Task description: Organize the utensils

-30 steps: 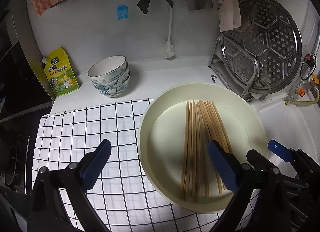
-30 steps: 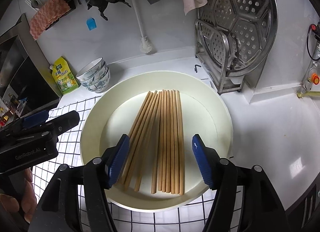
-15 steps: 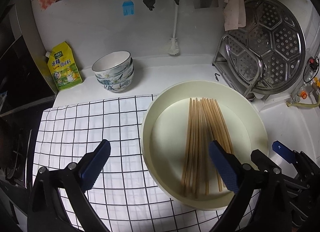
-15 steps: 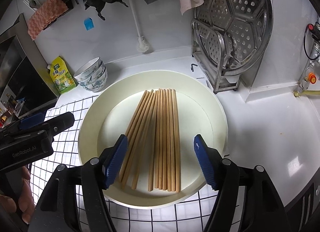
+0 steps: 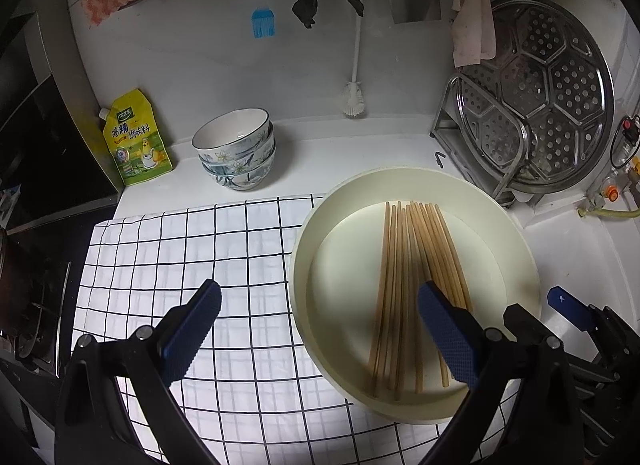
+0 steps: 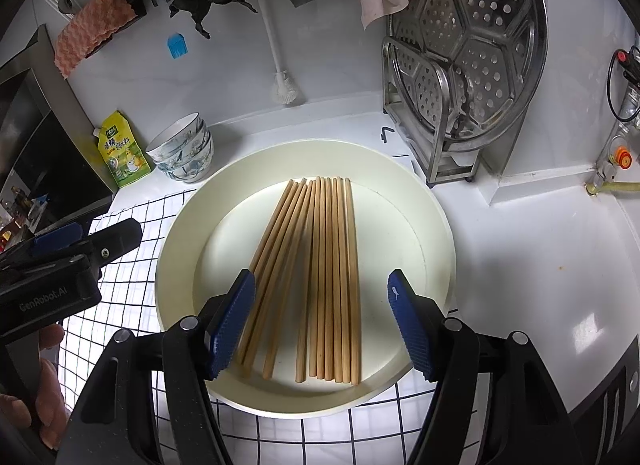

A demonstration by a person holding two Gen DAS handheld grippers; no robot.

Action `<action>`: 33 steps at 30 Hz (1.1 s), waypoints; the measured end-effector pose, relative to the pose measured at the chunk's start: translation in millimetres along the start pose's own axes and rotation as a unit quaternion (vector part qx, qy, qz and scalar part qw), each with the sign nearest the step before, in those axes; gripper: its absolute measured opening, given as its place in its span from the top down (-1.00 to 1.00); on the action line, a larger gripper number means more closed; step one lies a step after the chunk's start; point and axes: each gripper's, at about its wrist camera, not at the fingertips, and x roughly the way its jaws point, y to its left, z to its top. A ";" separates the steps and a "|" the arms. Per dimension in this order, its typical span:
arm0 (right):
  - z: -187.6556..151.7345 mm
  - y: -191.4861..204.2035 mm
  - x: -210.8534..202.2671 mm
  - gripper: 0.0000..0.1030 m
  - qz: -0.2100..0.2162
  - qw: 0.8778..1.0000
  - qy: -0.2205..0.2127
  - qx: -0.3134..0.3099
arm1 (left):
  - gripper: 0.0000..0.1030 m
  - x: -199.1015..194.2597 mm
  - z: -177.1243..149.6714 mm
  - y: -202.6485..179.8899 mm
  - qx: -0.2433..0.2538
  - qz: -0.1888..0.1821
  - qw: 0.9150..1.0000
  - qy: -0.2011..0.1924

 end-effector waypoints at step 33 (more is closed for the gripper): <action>0.8 5.5 1.3 -0.28 -0.002 1.000 0.001 -0.010 | -0.88 4.8 -0.4 -3.1 0.002 -0.008 1.000 0.010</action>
